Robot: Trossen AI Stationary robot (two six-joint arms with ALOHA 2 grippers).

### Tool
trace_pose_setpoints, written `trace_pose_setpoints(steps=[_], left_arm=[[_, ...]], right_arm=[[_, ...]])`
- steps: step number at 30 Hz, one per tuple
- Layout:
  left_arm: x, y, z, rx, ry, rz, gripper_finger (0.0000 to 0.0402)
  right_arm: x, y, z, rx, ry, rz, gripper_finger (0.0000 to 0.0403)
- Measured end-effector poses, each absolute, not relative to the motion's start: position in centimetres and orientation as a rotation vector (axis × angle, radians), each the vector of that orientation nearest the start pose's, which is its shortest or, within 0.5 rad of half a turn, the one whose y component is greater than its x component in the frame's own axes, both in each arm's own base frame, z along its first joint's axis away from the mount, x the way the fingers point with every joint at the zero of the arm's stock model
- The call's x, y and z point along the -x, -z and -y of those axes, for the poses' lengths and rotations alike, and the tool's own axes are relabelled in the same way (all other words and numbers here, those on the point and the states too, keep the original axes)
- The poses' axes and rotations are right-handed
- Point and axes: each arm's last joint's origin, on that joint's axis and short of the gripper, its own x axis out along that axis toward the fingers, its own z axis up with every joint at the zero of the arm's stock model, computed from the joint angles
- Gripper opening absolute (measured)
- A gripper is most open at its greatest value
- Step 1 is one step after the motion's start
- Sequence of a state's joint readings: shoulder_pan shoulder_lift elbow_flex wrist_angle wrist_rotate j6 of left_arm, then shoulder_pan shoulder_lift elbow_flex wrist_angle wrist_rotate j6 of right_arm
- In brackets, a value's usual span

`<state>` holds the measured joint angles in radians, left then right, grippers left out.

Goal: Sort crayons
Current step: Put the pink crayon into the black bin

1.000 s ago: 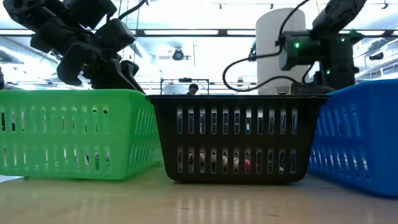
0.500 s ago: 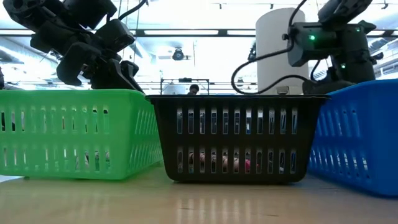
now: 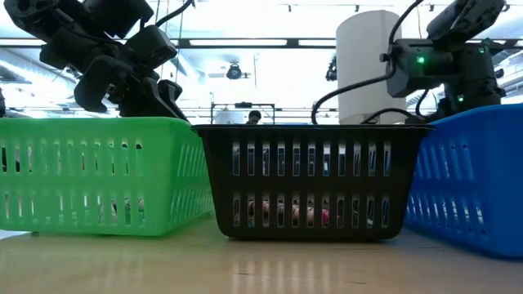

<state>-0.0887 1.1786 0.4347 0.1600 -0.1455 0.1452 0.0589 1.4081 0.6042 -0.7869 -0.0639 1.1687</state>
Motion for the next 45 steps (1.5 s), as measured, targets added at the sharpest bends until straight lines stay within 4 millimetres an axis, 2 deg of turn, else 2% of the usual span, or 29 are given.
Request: trace_pose_setpoints(steps=[10, 18, 26, 38, 45], left_arm=[[-22.0, -17.3, 1.5, -0.209, -0.013, -0.583, 0.0117], [-22.0, -17.3, 1.5, -0.205, -0.015, -0.584, 0.0117], [-22.0, -17.2, 1.5, -0.206, -0.014, -0.584, 0.0117], [-22.0, -17.2, 1.5, -0.205, -0.014, -0.585, 0.0117], [-22.0, -17.3, 1.5, -0.205, -0.014, -0.584, 0.0117]], right_arm=[[-19.4, -12.8, -1.4, -0.868, 0.852, -1.464, 0.0073], [-20.9, -15.3, -1.2, -0.797, 0.844, -1.364, 0.0038], [-22.8, -17.5, -1.6, -0.808, 0.757, -1.296, 0.0042], [-26.5, -19.5, -3.1, -0.817, 0.553, -0.946, 0.0043], [-28.2, -20.8, -4.7, -0.812, 0.389, -0.744, 0.0043]])
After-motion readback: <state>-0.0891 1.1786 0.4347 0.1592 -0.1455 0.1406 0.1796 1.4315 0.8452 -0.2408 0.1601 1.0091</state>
